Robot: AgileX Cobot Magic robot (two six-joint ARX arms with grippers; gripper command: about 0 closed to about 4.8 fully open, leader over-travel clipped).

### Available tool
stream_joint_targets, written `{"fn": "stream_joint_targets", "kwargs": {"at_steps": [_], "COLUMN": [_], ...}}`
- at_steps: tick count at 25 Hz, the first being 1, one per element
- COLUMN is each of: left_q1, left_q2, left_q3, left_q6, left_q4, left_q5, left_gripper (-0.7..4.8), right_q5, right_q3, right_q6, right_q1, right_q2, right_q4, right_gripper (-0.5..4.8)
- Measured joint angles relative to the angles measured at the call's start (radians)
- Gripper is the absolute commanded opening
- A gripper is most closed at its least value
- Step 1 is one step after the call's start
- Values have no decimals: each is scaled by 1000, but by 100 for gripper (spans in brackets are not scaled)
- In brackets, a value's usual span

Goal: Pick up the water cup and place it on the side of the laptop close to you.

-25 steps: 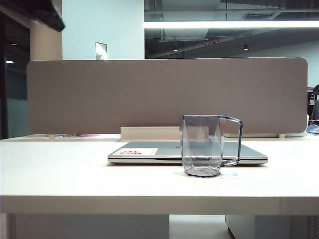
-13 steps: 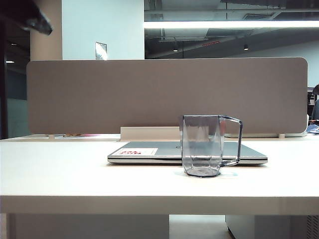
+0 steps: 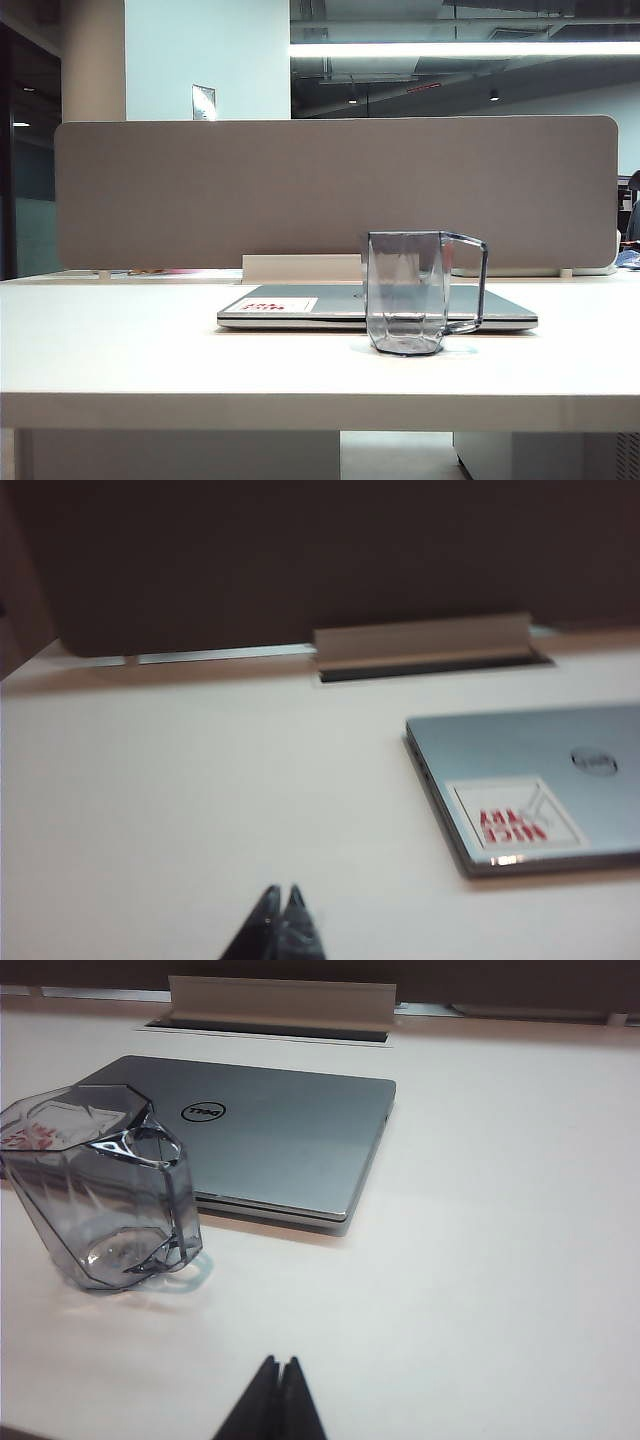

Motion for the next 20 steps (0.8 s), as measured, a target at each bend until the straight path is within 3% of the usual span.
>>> {"fn": "stream_joint_targets", "kwargs": {"at_steps": [4,15,20], "left_q1": [106,406,452], "left_q2": [-15,-123,-175], "left_q3": [-2,-68,-68], "left_q6": [-69,-79,-65], "left_q4": [-32,11,22], "left_q5": [95,236,251], "left_gripper": [-5,-5,-5], "right_q5": [0,0,0], "right_q3": [0,0,0], "right_q6": [0,0,0], "right_q1": [0,0,0], "right_q2": [0,0,0], "right_q4": [0,0,0], "right_gripper": [-6,-6,-6]}}
